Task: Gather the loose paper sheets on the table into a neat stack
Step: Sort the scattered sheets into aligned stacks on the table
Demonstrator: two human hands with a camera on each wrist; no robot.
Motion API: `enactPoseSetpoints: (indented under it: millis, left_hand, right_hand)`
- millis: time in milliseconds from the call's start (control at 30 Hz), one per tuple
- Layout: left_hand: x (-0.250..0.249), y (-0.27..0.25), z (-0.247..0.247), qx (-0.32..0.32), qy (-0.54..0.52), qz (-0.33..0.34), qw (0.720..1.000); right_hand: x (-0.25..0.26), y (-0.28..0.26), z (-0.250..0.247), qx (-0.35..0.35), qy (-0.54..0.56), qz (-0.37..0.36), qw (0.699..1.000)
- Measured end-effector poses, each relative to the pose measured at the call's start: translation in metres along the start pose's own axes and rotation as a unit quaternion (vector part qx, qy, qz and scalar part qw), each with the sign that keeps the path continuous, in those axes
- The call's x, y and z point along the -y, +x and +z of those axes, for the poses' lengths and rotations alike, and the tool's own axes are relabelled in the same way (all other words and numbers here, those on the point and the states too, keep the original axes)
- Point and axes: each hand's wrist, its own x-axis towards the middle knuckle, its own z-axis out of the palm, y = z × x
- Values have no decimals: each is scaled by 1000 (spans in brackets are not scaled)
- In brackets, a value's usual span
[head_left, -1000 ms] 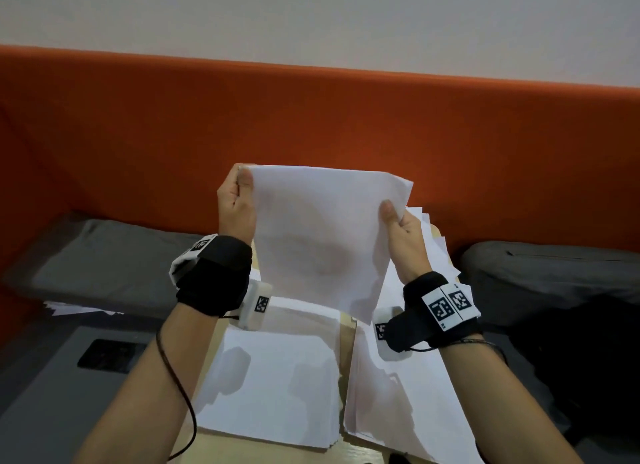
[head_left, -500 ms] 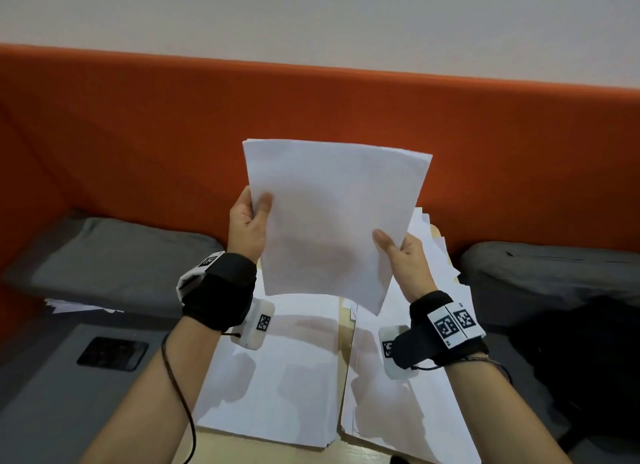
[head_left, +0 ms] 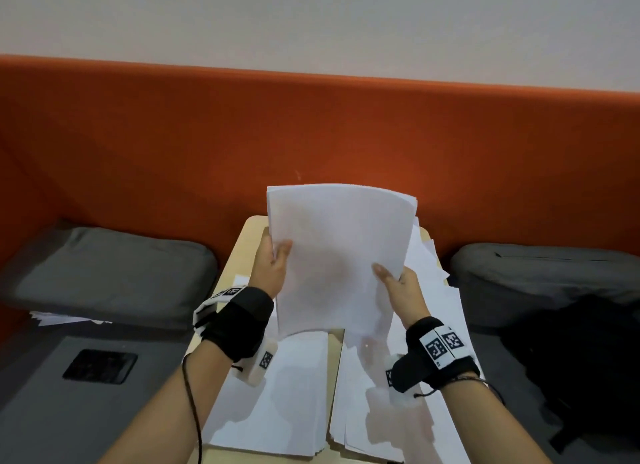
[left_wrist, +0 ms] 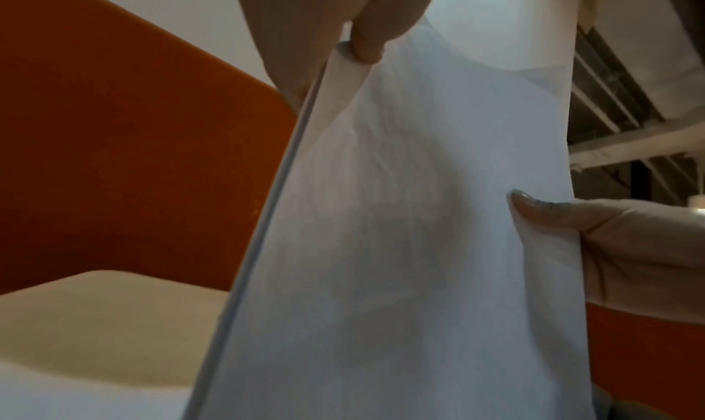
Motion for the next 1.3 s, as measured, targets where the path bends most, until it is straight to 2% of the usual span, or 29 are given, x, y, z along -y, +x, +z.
enactPoseSetpoints:
  millis: [133, 333, 533, 733, 967, 1133, 1300]
  left_hand:
    - [-16, 9, 9, -22, 0, 34, 999]
    - [15, -7, 19, 1, -2, -14, 1000]
    - [1, 7, 23, -29, -3, 13, 999]
    - [11, 8, 27, -16, 10, -5, 1000]
    - [0, 17, 27, -15, -14, 7, 1000]
    - [20, 6, 28, 48, 32, -34, 998]
    - [15, 8, 25, 30, 52, -29, 998]
  right_hand:
    - [14, 1, -6, -26, 39, -23, 999]
    - [-11, -10, -8, -2, 34, 19, 999]
    - [10, -1, -13, -12, 53, -12, 998]
    - [-5, 0, -13, -17, 44, 2, 999]
    - [9, 3, -16, -24, 56, -23, 998]
    - [0, 3, -17, -33, 34, 6, 999]
    - [9, 5, -17, -50, 16, -21, 998]
